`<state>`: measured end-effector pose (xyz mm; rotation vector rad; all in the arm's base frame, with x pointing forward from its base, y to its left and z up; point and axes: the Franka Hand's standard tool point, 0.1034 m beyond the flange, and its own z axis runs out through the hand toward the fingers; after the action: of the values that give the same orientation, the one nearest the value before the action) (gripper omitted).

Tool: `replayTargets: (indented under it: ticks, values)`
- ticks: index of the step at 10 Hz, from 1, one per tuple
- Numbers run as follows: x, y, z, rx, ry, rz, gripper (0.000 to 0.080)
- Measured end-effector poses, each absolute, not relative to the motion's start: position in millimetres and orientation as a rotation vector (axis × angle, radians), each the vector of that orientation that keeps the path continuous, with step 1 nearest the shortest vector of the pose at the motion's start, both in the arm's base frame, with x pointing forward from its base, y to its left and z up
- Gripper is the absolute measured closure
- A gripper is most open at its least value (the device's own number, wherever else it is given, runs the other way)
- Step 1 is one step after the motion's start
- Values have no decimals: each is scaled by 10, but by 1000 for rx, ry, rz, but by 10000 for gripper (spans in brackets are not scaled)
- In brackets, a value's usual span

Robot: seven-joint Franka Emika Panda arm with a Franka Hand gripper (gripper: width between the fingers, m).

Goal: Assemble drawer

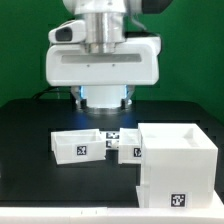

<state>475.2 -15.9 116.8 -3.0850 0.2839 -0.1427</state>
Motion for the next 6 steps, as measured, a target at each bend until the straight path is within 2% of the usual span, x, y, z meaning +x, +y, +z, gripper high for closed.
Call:
replayTargets:
  ticks: [3, 4, 6]
  values:
    - [4724, -164, 1132, -3098, 172, -134, 151]
    - [4714, -267, 1062, -3099, -11, -128, 151]
    - [4444, -570, 871, -3101, -190, -156, 151]
